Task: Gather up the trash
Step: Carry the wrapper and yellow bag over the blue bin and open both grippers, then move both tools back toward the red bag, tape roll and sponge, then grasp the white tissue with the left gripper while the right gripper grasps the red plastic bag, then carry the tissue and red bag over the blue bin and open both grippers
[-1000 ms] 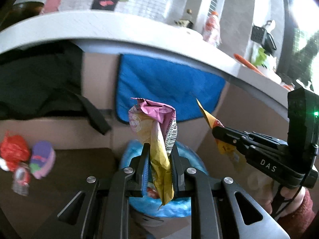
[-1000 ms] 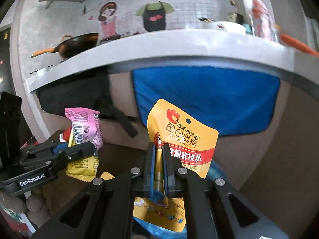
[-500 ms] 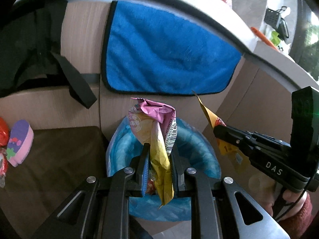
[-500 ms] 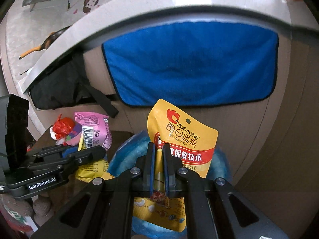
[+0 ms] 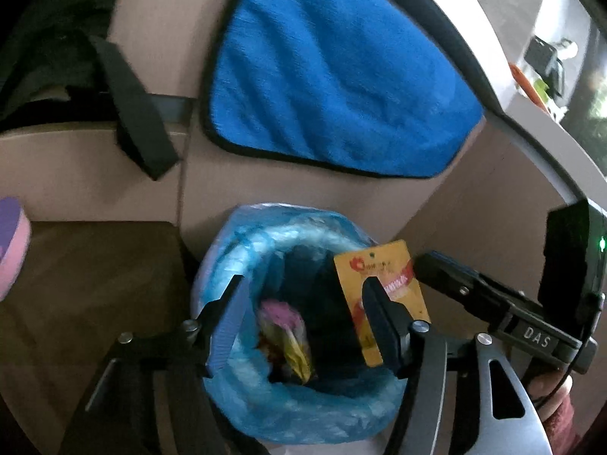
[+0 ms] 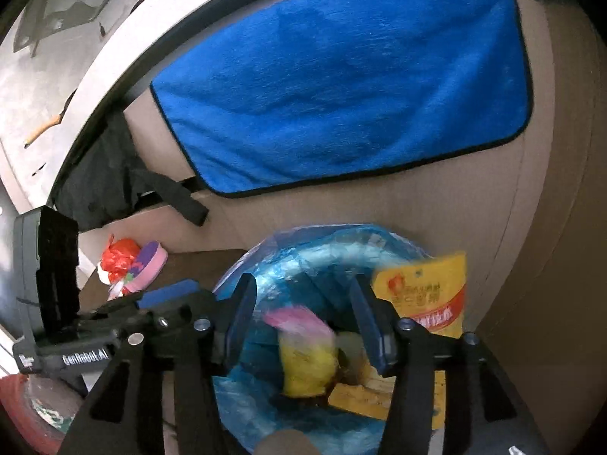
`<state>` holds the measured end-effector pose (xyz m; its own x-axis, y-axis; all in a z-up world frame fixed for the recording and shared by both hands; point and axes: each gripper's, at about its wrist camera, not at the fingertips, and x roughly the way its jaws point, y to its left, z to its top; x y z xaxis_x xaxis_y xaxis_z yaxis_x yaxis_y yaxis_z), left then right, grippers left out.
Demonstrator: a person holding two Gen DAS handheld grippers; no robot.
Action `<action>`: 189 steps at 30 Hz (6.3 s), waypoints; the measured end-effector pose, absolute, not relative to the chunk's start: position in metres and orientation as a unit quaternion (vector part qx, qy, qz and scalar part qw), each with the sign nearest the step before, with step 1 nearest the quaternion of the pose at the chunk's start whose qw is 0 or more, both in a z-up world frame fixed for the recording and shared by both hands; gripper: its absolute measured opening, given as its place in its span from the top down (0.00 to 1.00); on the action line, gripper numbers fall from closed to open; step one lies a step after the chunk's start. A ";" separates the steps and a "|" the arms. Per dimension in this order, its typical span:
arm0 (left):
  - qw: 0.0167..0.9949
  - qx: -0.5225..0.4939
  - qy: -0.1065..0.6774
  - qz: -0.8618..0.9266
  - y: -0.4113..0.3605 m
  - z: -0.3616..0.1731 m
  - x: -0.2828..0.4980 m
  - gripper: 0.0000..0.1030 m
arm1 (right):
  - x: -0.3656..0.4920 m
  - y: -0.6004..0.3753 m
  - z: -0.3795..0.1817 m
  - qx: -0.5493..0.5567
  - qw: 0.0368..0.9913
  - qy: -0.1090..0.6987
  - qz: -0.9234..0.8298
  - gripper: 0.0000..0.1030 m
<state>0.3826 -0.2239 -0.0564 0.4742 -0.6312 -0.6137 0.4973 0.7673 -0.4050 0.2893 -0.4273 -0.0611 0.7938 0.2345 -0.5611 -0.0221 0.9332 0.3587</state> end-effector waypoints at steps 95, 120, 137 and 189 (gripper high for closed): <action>0.897 -0.202 0.385 -0.087 0.253 -0.081 0.232 0.49 | 0.343 0.015 -0.058 -0.062 0.847 0.381 0.364 0.41; 0.897 -0.208 0.390 -0.031 0.235 -0.082 0.229 0.47 | 0.311 -0.029 -0.067 0.015 0.823 0.427 0.375 0.52; 0.878 -0.213 0.425 0.053 0.226 -0.111 0.266 0.47 | 0.286 -0.176 -0.072 0.095 0.884 0.391 0.238 0.52; 0.941 -0.012 0.235 -0.242 -0.079 0.068 0.246 0.80 | 0.209 -0.288 0.038 0.074 0.962 0.229 0.125 0.51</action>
<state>0.2462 -0.0787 0.0683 0.7726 -0.4611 -0.4365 0.4498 0.8827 -0.1363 0.2093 -0.2883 0.0384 0.8634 0.2751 -0.4230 -0.2070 0.9576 0.2003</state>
